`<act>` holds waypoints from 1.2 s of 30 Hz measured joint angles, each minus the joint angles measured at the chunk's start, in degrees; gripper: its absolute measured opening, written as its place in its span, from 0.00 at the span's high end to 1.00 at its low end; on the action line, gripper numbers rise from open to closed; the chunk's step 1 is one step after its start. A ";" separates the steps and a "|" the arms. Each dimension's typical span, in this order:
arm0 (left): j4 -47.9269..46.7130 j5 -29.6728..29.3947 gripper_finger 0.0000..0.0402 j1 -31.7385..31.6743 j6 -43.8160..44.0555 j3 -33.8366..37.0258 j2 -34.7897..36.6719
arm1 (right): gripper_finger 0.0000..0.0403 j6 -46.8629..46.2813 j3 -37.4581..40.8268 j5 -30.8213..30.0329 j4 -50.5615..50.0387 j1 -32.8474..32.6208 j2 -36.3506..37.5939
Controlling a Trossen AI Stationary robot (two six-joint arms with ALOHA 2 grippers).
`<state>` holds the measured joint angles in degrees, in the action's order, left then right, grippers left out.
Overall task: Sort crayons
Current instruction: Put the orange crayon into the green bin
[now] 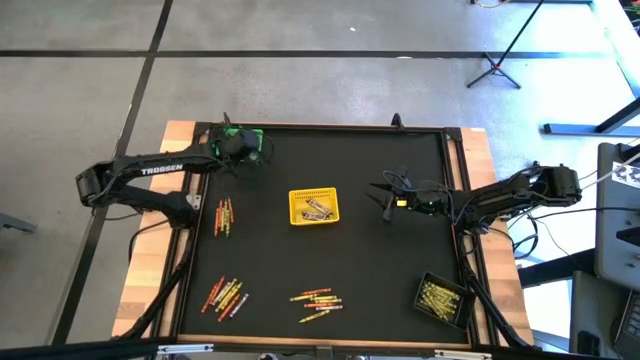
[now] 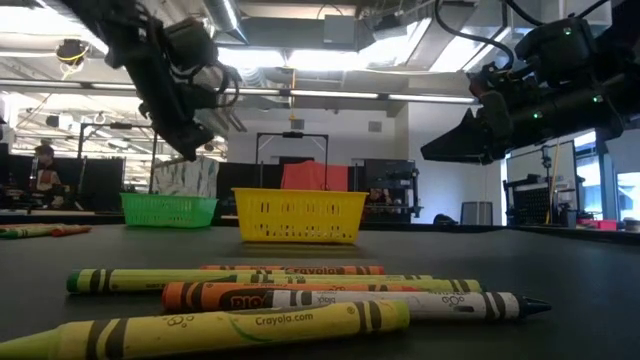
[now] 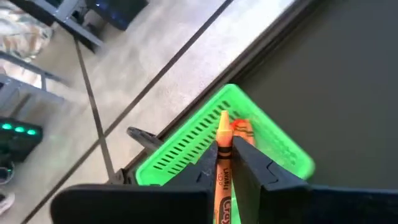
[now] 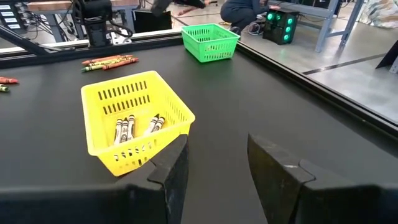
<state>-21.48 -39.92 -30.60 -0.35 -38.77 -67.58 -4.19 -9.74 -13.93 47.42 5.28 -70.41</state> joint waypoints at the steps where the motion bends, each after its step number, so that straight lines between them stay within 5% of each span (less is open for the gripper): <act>1: 1.23 0.77 0.95 -1.43 -0.28 0.49 -0.01 | 0.60 0.00 0.00 0.00 0.00 0.00 0.00; 16: 11.85 8.06 0.92 -12.46 -10.72 4.99 -0.01 | 0.60 0.00 0.00 0.00 0.00 0.00 0.00; 27: 11.42 8.88 0.75 -10.61 -3.36 4.99 -0.01 | 0.60 0.00 0.00 0.02 0.00 0.00 0.00; 36: 3.24 27.95 0.75 -3.99 8.03 4.99 -0.01 | 0.60 0.00 0.00 0.02 0.00 0.00 0.00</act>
<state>-18.23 -11.97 -34.59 7.68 -33.78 -67.59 -4.19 -9.74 -13.91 47.42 5.28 -70.41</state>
